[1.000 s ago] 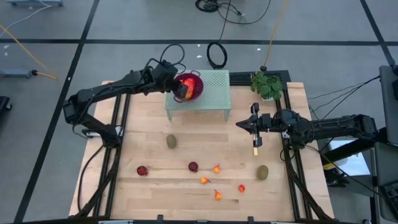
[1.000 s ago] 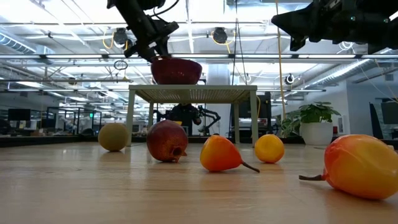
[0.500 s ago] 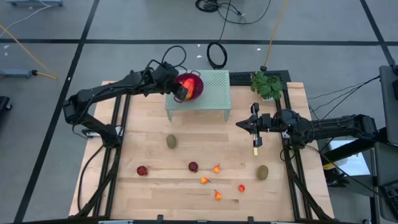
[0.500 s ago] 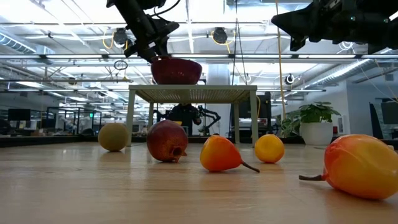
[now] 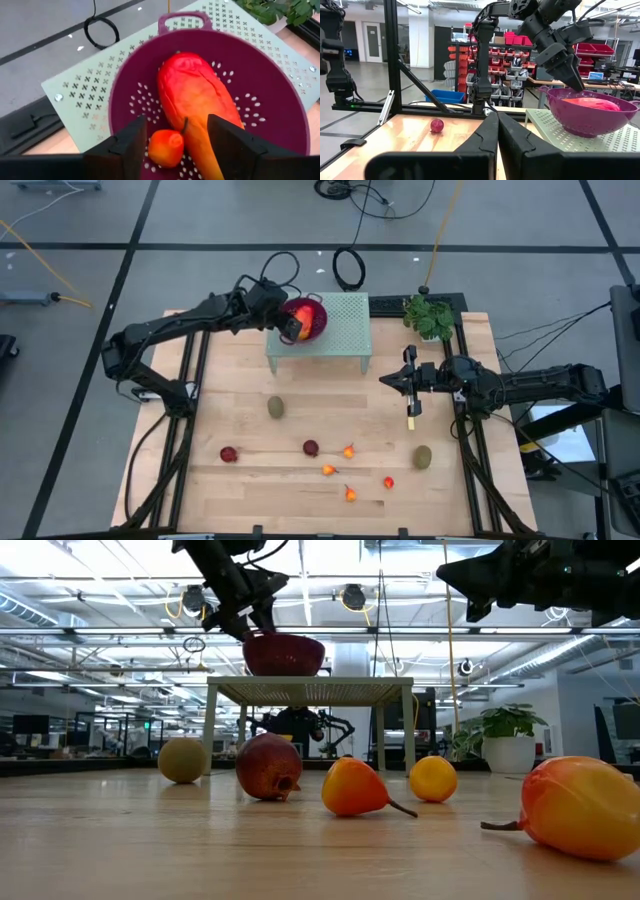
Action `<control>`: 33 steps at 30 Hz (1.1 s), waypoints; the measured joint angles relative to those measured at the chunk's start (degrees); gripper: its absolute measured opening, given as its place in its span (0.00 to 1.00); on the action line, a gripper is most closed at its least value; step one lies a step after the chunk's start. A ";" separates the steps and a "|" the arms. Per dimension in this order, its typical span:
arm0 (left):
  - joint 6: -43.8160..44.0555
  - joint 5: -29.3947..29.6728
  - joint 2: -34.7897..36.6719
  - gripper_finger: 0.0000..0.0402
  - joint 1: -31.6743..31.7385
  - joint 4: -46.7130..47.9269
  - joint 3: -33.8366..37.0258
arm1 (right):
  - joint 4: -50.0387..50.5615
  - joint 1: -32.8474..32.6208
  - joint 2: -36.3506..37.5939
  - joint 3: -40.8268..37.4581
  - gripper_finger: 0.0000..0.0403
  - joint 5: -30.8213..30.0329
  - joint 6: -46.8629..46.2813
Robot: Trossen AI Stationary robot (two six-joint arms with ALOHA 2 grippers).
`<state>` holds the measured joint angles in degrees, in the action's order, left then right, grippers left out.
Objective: Pick & Place Fruit
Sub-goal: Put the pear into the violet strainer bowl on the shelf
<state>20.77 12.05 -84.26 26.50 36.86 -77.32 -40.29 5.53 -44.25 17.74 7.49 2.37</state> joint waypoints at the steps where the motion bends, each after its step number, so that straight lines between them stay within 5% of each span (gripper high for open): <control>1: -0.34 0.01 0.11 0.54 0.05 -0.21 -0.13 | 0.00 0.00 0.00 0.00 0.01 0.00 0.00; 14: -9.38 0.02 0.53 0.57 -3.86 4.80 -12.77 | -0.15 -0.01 0.00 0.00 0.01 0.00 -0.02; 33: -5.19 1.58 0.87 0.57 -23.25 17.72 -13.97 | 0.29 0.00 0.00 0.00 0.01 0.00 -0.17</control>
<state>15.58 13.63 -83.40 3.26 54.58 -91.29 -40.00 5.52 -44.25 17.74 7.49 2.20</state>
